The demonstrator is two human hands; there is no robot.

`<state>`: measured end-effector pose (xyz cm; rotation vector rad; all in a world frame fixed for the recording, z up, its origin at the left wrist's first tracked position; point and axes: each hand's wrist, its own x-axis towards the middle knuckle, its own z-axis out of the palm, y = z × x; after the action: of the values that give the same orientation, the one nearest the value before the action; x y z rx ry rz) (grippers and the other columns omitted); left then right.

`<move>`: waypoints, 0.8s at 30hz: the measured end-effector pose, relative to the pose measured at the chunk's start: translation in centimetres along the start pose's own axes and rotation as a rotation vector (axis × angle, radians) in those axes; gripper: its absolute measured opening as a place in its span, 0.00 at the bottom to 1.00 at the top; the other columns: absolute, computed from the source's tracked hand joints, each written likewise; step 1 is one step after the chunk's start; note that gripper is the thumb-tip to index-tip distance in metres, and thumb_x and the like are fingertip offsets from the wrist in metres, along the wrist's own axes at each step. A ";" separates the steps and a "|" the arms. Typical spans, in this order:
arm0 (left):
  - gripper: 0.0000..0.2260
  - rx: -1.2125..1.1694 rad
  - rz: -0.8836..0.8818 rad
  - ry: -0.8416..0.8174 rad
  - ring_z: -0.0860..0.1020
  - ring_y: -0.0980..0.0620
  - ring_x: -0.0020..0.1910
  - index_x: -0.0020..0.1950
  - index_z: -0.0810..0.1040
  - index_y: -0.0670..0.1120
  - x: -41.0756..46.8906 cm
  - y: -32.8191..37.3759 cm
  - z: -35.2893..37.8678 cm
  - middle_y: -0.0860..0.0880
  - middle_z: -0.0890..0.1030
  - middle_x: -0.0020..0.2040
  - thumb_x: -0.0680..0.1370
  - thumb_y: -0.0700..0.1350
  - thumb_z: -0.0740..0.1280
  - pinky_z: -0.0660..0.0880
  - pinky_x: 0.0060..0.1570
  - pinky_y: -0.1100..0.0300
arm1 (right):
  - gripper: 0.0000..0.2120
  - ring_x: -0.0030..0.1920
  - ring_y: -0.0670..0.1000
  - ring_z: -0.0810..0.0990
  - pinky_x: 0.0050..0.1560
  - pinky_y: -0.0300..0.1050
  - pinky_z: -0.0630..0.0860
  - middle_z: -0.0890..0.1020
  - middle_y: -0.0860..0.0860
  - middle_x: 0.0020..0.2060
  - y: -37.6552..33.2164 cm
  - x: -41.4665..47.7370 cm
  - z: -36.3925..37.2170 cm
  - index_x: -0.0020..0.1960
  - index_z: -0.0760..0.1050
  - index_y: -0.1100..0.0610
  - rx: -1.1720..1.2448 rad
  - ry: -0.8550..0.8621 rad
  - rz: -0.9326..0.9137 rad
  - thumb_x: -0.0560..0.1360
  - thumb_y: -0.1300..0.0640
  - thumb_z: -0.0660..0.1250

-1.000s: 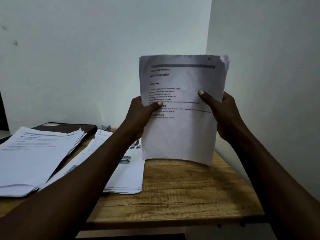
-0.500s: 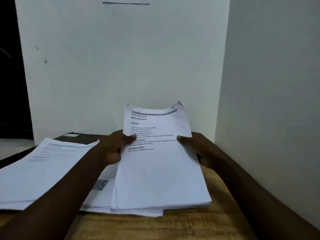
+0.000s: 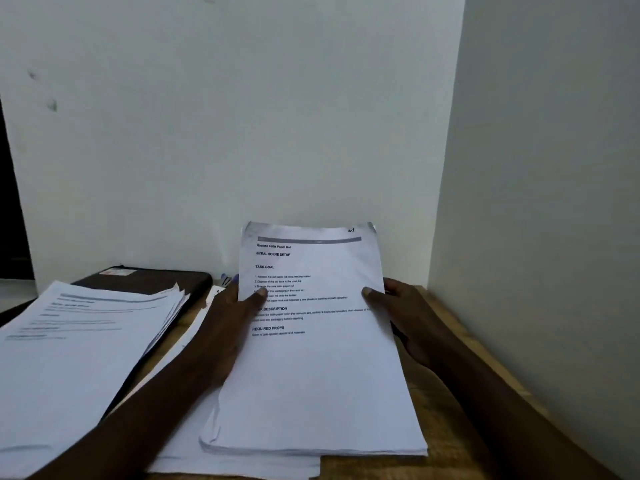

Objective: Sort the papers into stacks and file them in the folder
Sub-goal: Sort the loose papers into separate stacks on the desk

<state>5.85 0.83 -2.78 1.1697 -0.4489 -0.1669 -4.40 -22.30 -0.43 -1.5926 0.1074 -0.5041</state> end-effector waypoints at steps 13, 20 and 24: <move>0.23 -0.015 0.035 -0.009 0.80 0.35 0.59 0.66 0.76 0.39 -0.4 0.1 -0.2 0.38 0.82 0.60 0.73 0.43 0.73 0.73 0.63 0.34 | 0.10 0.41 0.57 0.82 0.45 0.53 0.78 0.83 0.58 0.39 -0.5 0.1 -1.6 0.40 0.78 0.62 0.005 0.083 -0.060 0.66 0.61 0.78; 0.16 0.000 0.047 0.032 0.81 0.36 0.58 0.66 0.76 0.39 -0.5 0.0 -0.6 0.37 0.81 0.60 0.78 0.38 0.66 0.74 0.61 0.36 | 0.10 0.47 0.53 0.85 0.47 0.45 0.82 0.85 0.56 0.49 -1.0 -0.2 -1.7 0.54 0.80 0.60 0.106 -0.001 0.004 0.76 0.56 0.69; 0.13 -0.029 0.051 -0.006 0.84 0.42 0.53 0.64 0.76 0.39 -1.0 0.5 -0.7 0.40 0.83 0.57 0.80 0.35 0.62 0.83 0.46 0.50 | 0.10 0.49 0.55 0.84 0.48 0.44 0.80 0.85 0.57 0.51 -1.0 -0.3 -1.9 0.57 0.80 0.63 0.077 0.014 -0.003 0.76 0.65 0.68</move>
<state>5.21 1.94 -2.78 1.1283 -0.4790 -0.1326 -5.60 -23.85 0.52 -1.5150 0.0946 -0.5160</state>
